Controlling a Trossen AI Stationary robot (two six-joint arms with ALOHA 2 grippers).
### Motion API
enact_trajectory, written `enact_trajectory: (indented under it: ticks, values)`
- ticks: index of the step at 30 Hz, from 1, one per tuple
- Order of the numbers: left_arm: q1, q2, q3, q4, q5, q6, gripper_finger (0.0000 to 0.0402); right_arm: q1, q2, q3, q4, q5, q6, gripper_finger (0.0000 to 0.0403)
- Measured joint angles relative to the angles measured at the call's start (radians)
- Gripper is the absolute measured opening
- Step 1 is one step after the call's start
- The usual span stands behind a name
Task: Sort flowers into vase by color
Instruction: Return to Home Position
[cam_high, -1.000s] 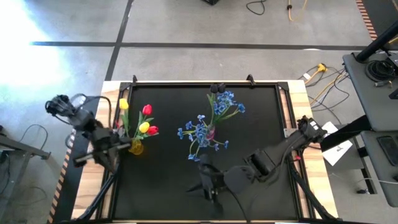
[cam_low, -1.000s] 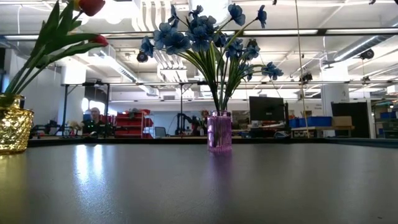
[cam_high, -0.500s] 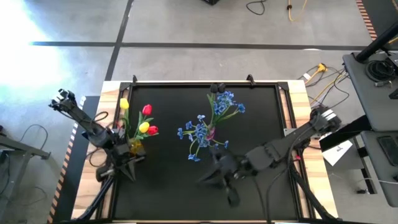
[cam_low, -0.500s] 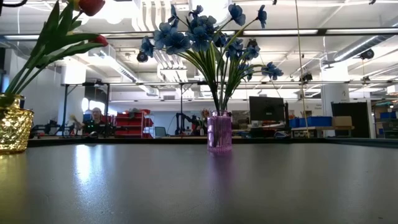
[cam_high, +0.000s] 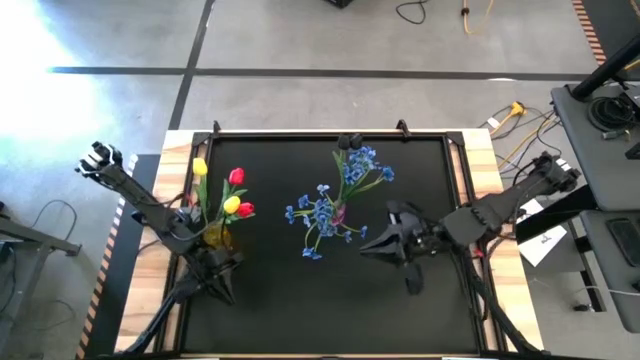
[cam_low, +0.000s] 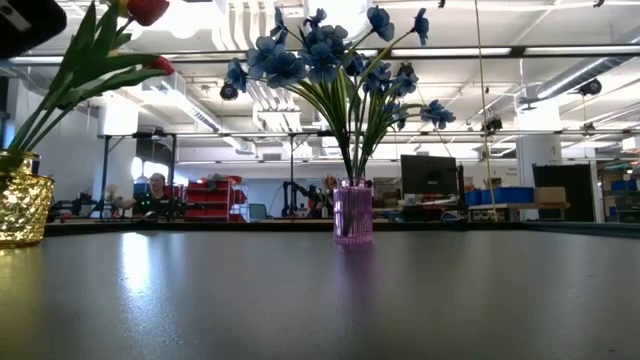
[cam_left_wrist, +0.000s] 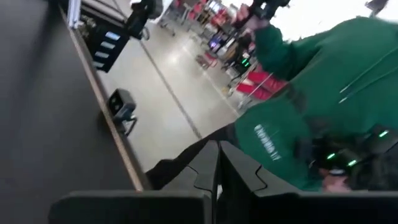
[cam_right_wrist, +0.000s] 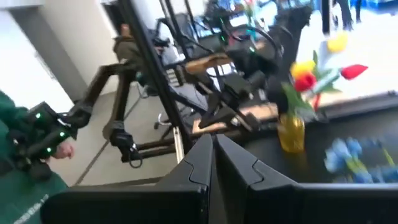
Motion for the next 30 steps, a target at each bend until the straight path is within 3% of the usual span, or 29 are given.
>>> enact_trajectory:
  ticks: [6, 13, 17, 23, 30]
  values:
    - [-0.001, 0.087, 0.000, 0.042, -0.023, 0.126, 0.0000, -0.003, 0.000, -0.011, -0.122, 0.012, 0.064, 0.0013]
    - [-0.002, 0.159, 0.000, 0.131, -0.055, 0.276, 0.0000, -0.003, -0.121, -0.079, -0.125, 0.149, 0.050, 0.0013]
    - [-0.002, 0.193, 0.000, 0.132, -0.055, 0.276, 0.0000, -0.003, -0.261, -0.210, -0.058, 0.134, 0.040, 0.0013]
    - [-0.001, 0.251, 0.000, 0.215, -0.131, 0.333, 0.0000, -0.003, -0.503, -0.499, 0.186, 0.071, -0.054, 0.0013]
    - [-0.003, 0.186, -0.038, 0.223, -0.104, 0.309, 0.0000, -0.003, -0.795, -0.793, 0.340, 0.045, -0.065, 0.0013]
